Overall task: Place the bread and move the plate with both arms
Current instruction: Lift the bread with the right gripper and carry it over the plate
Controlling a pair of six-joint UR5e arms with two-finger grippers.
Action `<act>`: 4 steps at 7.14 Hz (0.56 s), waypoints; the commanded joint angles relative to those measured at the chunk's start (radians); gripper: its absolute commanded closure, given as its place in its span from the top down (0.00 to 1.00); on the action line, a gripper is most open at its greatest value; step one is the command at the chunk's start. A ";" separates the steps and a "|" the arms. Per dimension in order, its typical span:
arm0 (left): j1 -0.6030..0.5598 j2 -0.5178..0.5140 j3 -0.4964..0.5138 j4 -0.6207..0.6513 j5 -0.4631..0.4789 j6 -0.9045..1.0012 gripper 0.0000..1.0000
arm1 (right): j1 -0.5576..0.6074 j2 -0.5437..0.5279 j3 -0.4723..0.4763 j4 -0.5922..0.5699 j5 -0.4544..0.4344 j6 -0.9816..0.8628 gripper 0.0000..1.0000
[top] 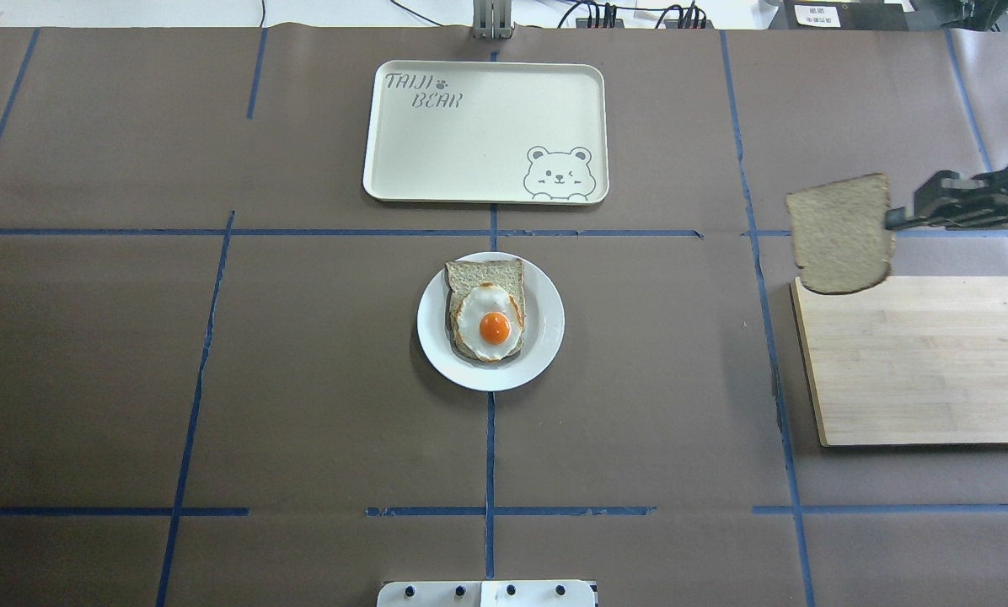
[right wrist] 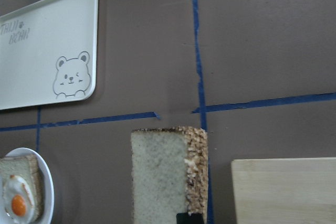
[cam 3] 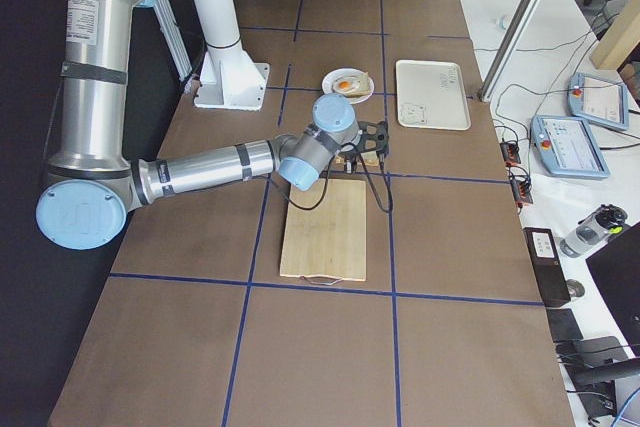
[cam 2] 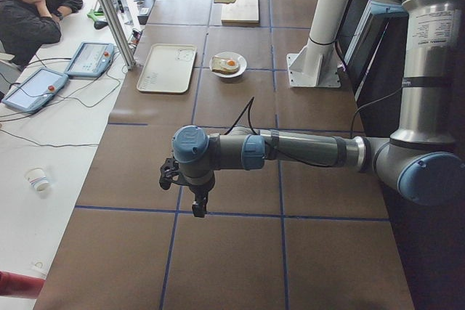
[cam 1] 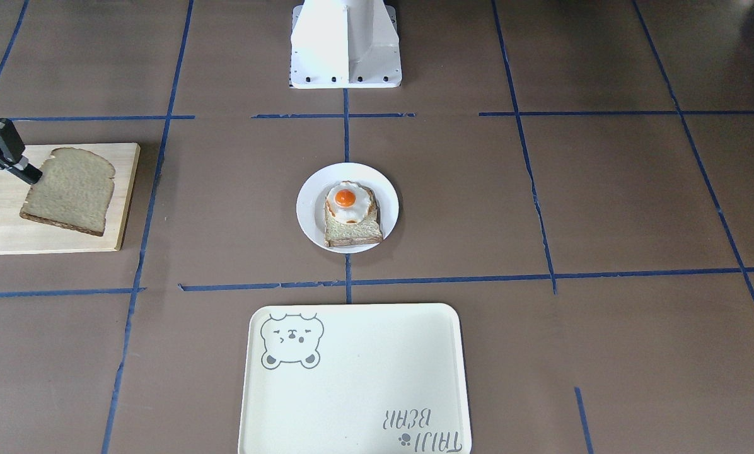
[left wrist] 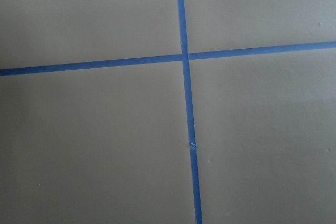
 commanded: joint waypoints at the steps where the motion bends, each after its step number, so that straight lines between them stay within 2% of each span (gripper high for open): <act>1: 0.000 0.000 0.007 0.000 0.000 0.000 1.00 | -0.122 0.231 -0.035 0.000 -0.045 0.249 0.00; 4: 0.000 -0.002 0.015 0.000 0.002 0.000 1.00 | -0.425 0.359 -0.035 0.000 -0.391 0.328 0.00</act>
